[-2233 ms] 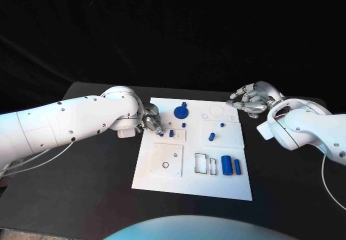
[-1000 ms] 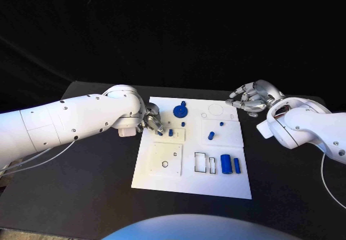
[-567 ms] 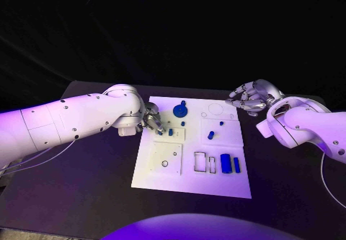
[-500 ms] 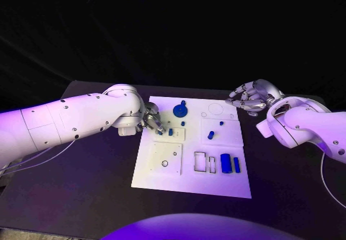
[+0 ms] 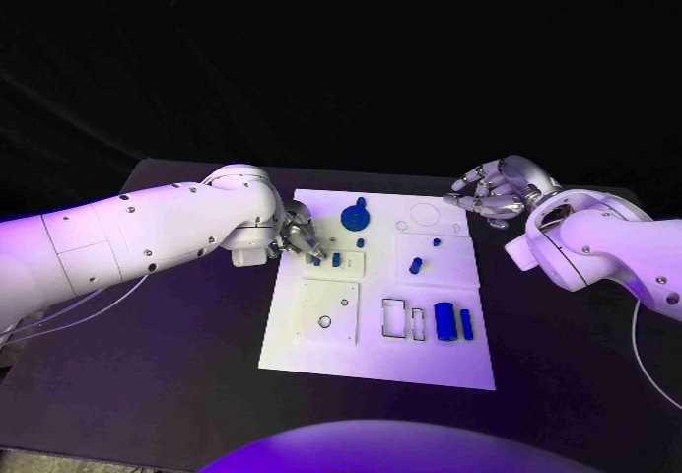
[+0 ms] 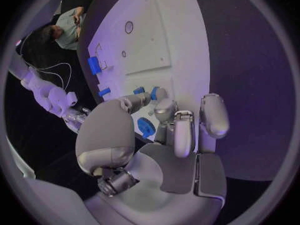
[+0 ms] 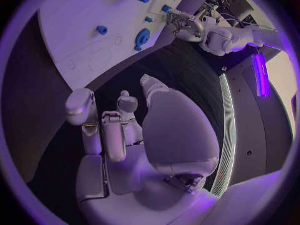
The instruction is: Assemble the parts on the task board
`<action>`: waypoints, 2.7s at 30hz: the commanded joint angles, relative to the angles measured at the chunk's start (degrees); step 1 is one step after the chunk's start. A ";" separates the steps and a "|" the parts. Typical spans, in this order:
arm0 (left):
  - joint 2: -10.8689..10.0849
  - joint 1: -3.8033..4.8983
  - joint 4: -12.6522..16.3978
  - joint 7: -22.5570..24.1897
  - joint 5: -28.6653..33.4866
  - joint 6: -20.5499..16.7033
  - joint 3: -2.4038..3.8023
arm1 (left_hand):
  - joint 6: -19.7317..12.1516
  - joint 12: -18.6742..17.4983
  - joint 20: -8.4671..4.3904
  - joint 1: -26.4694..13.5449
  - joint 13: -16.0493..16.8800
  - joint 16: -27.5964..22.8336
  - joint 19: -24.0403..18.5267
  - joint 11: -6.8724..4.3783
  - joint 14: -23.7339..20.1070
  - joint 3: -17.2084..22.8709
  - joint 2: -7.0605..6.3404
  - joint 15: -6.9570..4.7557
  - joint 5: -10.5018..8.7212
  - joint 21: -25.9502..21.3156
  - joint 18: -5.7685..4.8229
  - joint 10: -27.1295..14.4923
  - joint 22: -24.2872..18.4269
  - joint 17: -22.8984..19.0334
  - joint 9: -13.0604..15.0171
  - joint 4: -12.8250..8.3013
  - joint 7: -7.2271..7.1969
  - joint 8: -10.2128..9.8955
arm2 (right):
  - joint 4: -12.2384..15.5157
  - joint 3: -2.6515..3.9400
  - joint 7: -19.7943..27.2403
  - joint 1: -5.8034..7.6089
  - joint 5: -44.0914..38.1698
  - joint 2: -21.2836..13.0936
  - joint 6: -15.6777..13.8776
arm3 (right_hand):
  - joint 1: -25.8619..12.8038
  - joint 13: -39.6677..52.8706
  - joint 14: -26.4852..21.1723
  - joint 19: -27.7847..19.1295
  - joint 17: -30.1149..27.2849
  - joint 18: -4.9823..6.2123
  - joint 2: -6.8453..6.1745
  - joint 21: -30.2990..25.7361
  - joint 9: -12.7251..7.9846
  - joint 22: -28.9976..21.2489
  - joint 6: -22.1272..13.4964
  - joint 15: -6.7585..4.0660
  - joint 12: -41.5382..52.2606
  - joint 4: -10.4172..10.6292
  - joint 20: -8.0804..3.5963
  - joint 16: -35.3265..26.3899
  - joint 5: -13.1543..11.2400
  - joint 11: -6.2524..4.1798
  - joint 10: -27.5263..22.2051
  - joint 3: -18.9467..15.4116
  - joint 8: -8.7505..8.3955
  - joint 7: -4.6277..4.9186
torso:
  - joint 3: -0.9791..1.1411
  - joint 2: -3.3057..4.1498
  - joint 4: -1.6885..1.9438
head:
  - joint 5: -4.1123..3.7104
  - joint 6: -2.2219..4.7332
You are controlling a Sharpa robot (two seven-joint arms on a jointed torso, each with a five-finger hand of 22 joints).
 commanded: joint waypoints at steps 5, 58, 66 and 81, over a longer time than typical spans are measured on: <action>0.06 -0.09 -0.17 -0.28 -0.16 0.62 -0.01 | 0.42 0.32 -0.11 -0.01 0.04 0.37 0.29 -0.25 6.06 -4.89 -0.08 -0.45 -1.76 -0.46 -0.11 -0.05 2.87 15.09 -0.46 2.47 0.22 -0.61 | 0.00 0.00 0.34 -0.03 -0.59 -0.01 0.27 | -0.54 -0.10 3.45 0.20 6.08 0.64 -0.13 -0.37 -0.11 -0.02 -0.48 -0.02 0.30 0.03 -0.09 -0.31 0.22 -0.11 -0.05 0.22 0.33 -0.05 | 0.01 0.01 -0.03 | -0.02 0.02; 4.08 -1.22 -2.52 38.09 -28.29 -25.36 -0.05 | -4.41 -32.53 5.45 20.70 -39.99 -18.25 -18.74 6.94 -11.51 -7.05 -2.87 5.45 -0.34 -37.76 5.54 -26.69 -11.86 -19.30 -18.61 -10.60 6.39 -21.91 | 0.06 0.00 0.89 -0.04 0.14 -0.12 0.33 | -1.07 -1.33 3.20 -0.14 5.30 0.78 0.04 -1.26 -0.24 -0.48 -0.93 0.01 -0.43 -0.04 -0.07 -0.72 1.02 -0.08 -0.91 0.36 0.63 -0.02 | -0.03 0.15 -0.10 | -1.33 1.57; 6.05 -1.68 -5.01 38.63 -33.86 -21.72 -0.38 | -3.38 -34.44 4.93 19.12 -41.91 -17.43 -18.84 6.75 -11.42 -7.88 -2.77 4.85 -1.03 -37.52 5.54 -27.01 -10.77 -20.30 -19.18 -11.92 6.22 -23.45 | 0.17 0.00 1.04 -0.04 0.14 -0.12 -0.26 | -0.99 -4.01 3.07 -0.52 4.98 0.95 -0.11 -2.19 -0.33 -1.01 -1.15 0.03 -2.36 -0.04 -0.06 -0.91 1.95 -0.06 -2.74 0.63 0.83 0.02 | 0.02 0.11 -0.13 | -1.53 1.60; 7.61 -2.12 -6.84 38.56 -34.89 -19.16 -0.53 | -2.60 -35.35 5.40 17.38 -43.32 -15.08 -18.23 7.18 -9.64 -9.24 -2.40 5.63 -0.94 -37.23 5.35 -26.24 -9.86 -18.72 -19.44 -11.81 7.07 -24.64 | 0.31 0.00 1.14 -0.04 0.14 -0.09 -1.04 | -1.02 -6.19 2.89 -0.95 4.50 1.13 -0.23 -3.21 -0.39 -1.62 -1.26 0.05 -4.00 -0.03 -0.03 -1.18 2.54 -0.03 -4.21 0.86 1.03 0.04 | 0.02 0.06 -0.03 | -1.98 1.39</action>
